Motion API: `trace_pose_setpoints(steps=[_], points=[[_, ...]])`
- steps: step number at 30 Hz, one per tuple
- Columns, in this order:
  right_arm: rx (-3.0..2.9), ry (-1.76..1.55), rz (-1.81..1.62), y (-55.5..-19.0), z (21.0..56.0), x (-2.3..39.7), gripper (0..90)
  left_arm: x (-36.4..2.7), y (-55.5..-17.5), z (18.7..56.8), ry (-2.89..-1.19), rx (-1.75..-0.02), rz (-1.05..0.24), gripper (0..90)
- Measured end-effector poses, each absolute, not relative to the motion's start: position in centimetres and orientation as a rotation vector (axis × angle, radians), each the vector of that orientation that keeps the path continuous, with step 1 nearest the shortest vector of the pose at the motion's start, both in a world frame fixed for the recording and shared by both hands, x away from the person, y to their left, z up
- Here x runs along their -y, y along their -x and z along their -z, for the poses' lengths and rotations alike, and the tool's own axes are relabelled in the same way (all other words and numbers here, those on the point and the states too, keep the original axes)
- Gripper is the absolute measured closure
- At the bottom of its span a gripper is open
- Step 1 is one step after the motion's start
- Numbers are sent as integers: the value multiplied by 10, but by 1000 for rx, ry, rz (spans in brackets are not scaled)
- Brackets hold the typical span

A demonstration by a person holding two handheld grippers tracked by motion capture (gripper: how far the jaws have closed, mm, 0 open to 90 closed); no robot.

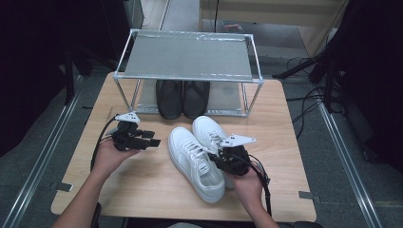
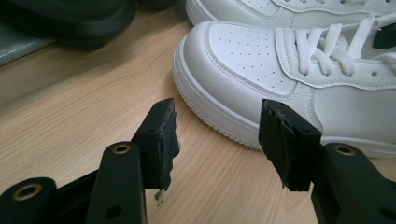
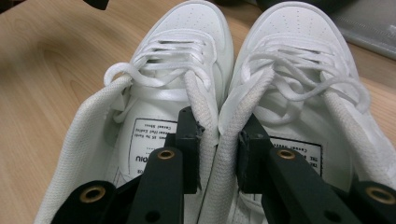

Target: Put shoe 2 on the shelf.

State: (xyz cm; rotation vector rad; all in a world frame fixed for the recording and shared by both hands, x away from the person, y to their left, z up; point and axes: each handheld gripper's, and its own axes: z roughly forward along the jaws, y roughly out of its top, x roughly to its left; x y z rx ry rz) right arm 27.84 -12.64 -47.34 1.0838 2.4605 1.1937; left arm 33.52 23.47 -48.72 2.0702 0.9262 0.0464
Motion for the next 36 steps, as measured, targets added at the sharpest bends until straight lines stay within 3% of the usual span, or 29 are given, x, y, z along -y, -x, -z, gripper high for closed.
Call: trace_pose_setpoints(steps=[13, 36], points=[[-2594, -904, -1248, -292, 457, 136, 766, -251, -325, 486, -2047, -956, -86, 464], [-2849, -482, -1327, -347, 414, 127, 765, -288, -298, 489, -1997, -1056, -175, 457]])
